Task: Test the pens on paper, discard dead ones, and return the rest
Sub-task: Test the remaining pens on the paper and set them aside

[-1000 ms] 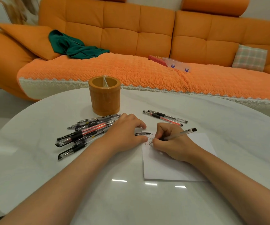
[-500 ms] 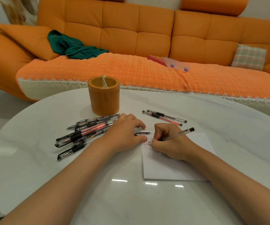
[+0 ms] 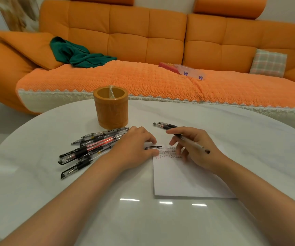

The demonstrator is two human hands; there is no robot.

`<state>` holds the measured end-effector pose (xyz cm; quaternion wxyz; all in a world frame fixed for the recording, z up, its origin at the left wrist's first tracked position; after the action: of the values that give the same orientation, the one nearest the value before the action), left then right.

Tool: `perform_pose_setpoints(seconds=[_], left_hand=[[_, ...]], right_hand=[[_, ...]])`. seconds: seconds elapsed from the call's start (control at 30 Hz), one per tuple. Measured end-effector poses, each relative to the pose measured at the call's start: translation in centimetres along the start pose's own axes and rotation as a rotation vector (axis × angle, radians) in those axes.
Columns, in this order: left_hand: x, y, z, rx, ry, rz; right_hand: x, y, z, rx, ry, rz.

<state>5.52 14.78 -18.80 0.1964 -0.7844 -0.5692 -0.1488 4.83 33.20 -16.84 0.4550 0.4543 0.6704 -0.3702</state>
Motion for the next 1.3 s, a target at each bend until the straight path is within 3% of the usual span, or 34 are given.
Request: perform_pose_setpoints(seconds=[0.23, 0.3, 0.43, 0.53, 0.87, 1.03, 1.2, 1.3], left_hand=[[0.0, -0.1, -0.9, -0.022, -0.025, 0.053], [0.0, -0.1, -1.0, -0.002, -0.035, 0.059], [0.3, 0.0, -1.8, 0.075, -0.041, 0.057], [0.6, 0.1, -2.4, 0.123, -0.062, 0.070], [1.4, 0.0, -2.0, 0.071, -0.020, 0.096], [2.3, 0.3, -1.5, 0.026, 0.275, 0.017], [3.7, 0.5, -1.5, -0.087, 0.497, -0.063], [3.9, 0.7, -1.1, -0.158, 0.540, -0.121]], right_hand=[[0.1, -0.3, -0.9, -0.046, -0.215, 0.169], [-0.1, -0.4, -0.9, -0.066, -0.092, 0.115], [-0.7, -0.7, -1.0, -0.022, 0.486, -0.026], [-1.1, -0.6, -0.7, -0.016, 0.675, -0.051], [-1.5, -0.6, -0.1, -0.046, 0.754, -0.127], [-2.1, 0.0, 1.0, -0.080, 0.889, -0.197], [-2.9, 0.3, 1.5, 0.054, 1.189, -0.349], [-3.5, 0.7, 2.0, 0.141, 1.241, -0.414]])
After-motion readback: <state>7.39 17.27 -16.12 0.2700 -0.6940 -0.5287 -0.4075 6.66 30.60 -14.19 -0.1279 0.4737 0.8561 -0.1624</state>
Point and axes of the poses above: each hand's wrist, its own y-axis away from the middle knuckle, its own z-axis out of the palm, x = y × z, the point moved 6 cm from there along -y, towards the middle knuckle, and after that the axes turned 2 degrees about z, right-handed, at the moved point
